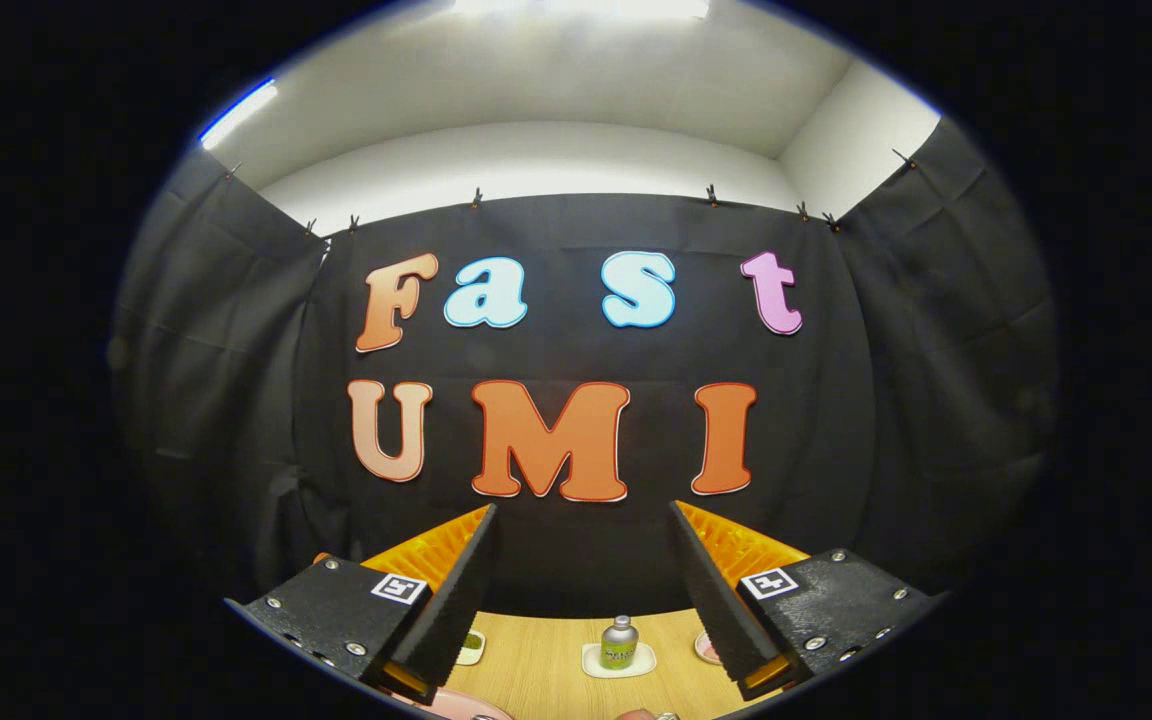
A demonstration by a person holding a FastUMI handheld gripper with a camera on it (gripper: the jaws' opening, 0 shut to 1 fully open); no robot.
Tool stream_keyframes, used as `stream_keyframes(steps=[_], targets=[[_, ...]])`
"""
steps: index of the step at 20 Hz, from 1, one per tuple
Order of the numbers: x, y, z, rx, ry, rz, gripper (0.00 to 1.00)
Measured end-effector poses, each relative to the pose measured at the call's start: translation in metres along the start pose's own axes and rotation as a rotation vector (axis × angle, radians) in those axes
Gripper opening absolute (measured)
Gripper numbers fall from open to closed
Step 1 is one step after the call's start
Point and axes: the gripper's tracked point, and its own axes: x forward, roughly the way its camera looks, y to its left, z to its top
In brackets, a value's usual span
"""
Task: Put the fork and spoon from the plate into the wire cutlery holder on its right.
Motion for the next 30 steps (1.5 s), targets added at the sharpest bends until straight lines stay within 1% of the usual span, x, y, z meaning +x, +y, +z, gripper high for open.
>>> stream_keyframes(steps=[5, 7, 9, 15, 17, 20, 22, 27, 30], targets=[[0.01, 0.014, -0.012, 0.01, 0.032, 0.017, 0.98], [0.01, 0.019, -0.026, 0.0, 0.062, 0.017, 0.98], [0.01, 0.027, -0.05, -0.008, 0.119, 0.022, 0.98], [0.0, 0.063, -0.141, 0.038, 0.363, 0.086, 0.98], [-0.004, 0.073, -0.181, 0.049, 0.467, 0.1, 0.98], [-0.017, 0.087, -0.229, 0.084, 0.612, 0.117, 0.99], [-0.029, 0.095, -0.259, 0.094, 0.71, 0.132, 0.99], [-0.07, 0.112, -0.331, 0.054, 0.929, 0.176, 0.99], [-0.102, 0.122, -0.368, 0.042, 1.05, 0.192, 0.97]])
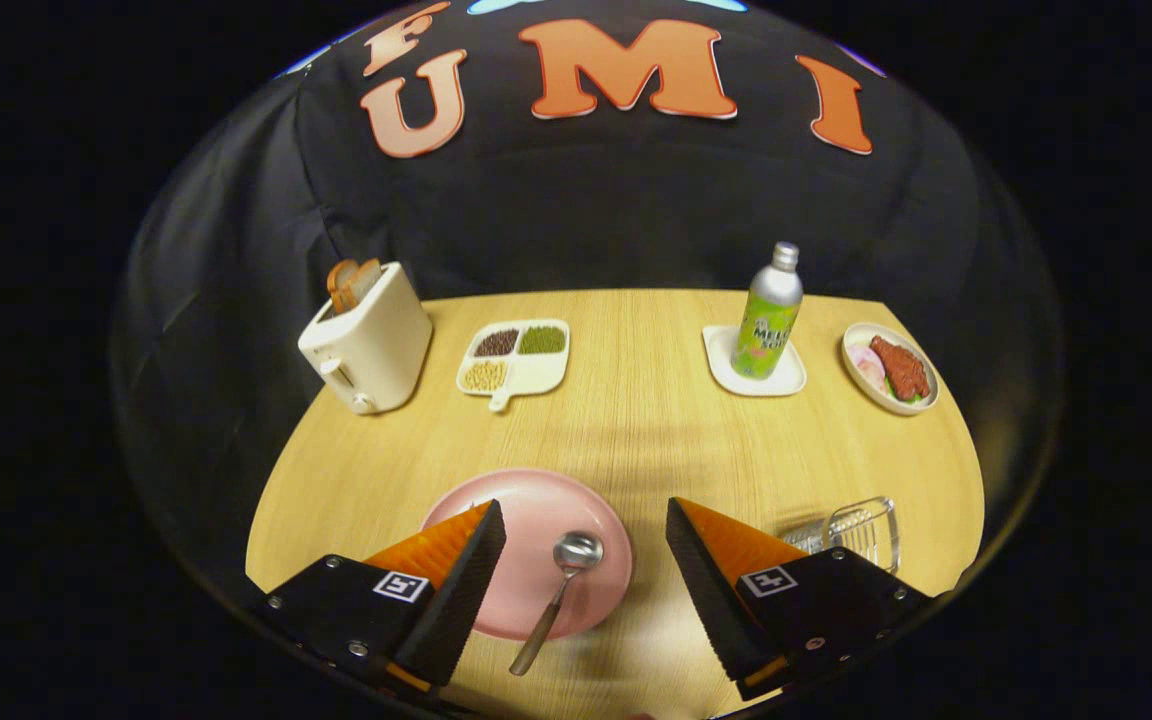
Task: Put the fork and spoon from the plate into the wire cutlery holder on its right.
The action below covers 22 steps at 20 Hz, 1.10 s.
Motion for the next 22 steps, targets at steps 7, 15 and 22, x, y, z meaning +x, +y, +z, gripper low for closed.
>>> stream_keyframes(steps=[7, 15, 22], targets=[[0.029, 0.019, -0.072, -0.017, 0.213, -0.015, 0.85], [0.045, 0.03, -0.115, -0.008, 0.384, -0.044, 0.67], [0.052, 0.03, -0.126, 0.018, 0.458, -0.059, 0.34]])
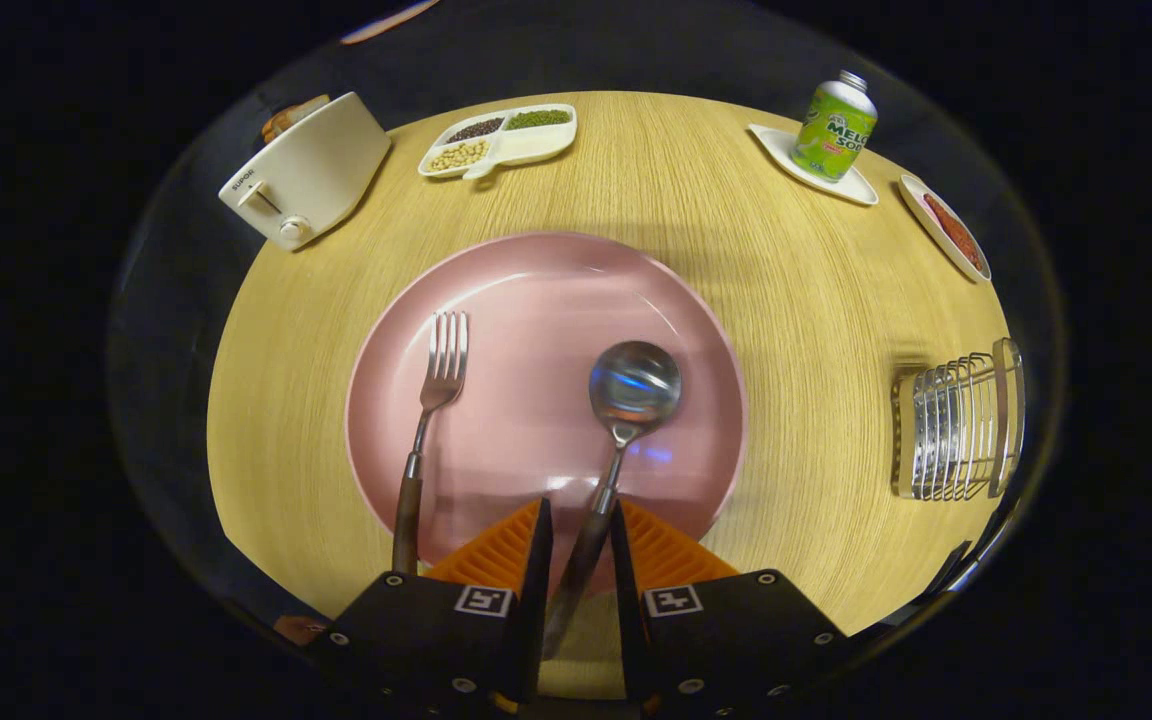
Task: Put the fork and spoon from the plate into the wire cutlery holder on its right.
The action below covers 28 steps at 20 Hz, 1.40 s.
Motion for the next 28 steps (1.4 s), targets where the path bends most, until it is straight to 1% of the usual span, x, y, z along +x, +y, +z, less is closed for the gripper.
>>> stream_keyframes(steps=[1, 4, 6, 7, 13, 19, 21, 23, 28], targets=[[0.0, -0.003, -0.001, 0.001, 0.009, -0.007, 0.31], [0.0, -0.008, 0.001, 0.01, 0.005, -0.01, 0.15], [-0.002, -0.009, 0.001, -0.002, -0.002, -0.001, 0.09], [-0.004, -0.009, 0.002, -0.004, -0.007, 0.004, 0.08], [-0.033, -0.012, 0.029, 0.011, -0.161, 0.035, 0.06], [-0.077, -0.027, 0.057, 0.034, -0.321, 0.06, 0.05], [-0.098, -0.037, 0.07, 0.032, -0.392, 0.053, 0.05], [-0.115, -0.052, 0.079, 0.03, -0.453, 0.024, 0.05], [-0.158, -0.096, 0.091, 0.075, -0.554, -0.019, 0.05]])
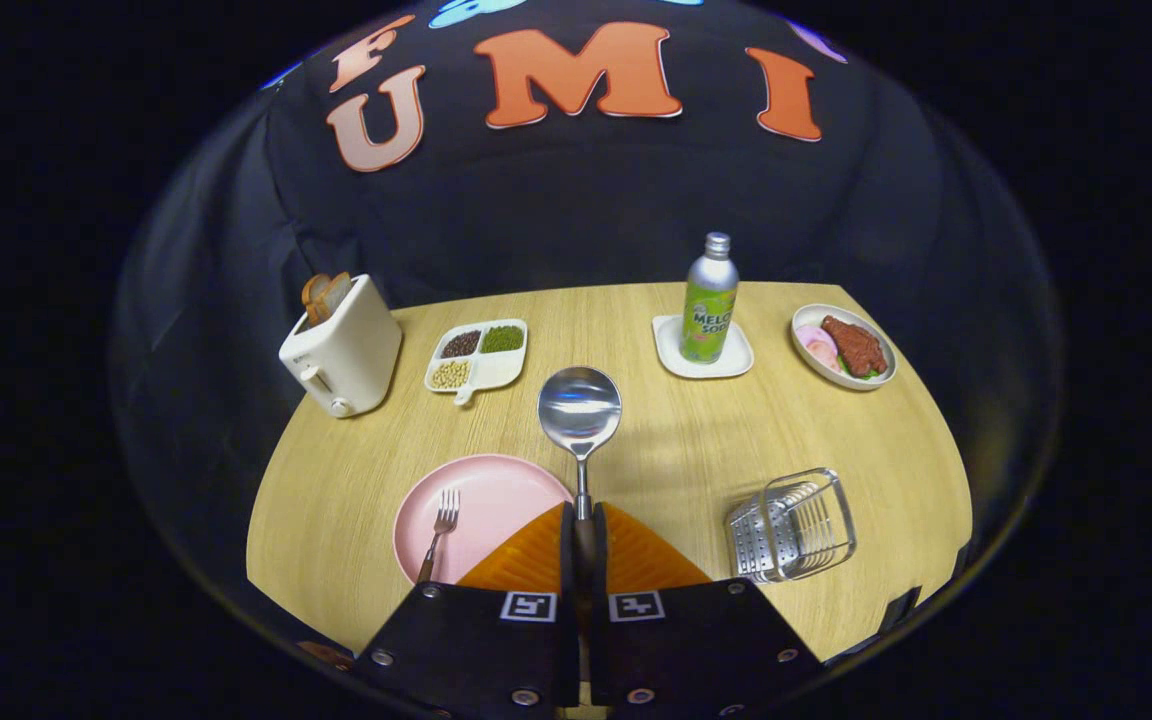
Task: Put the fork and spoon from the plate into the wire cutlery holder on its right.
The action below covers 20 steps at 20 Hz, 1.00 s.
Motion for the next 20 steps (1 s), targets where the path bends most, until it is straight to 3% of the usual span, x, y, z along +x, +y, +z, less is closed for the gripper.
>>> stream_keyframes(steps=[7, 14, 20], targets=[[-0.034, -0.084, 0.029, -0.005, -0.04, -0.122, 0.05], [-0.033, -0.135, -0.001, -0.055, 0.115, -0.172, 0.05], [-0.022, -0.148, -0.04, -0.11, 0.263, -0.168, 0.05]])
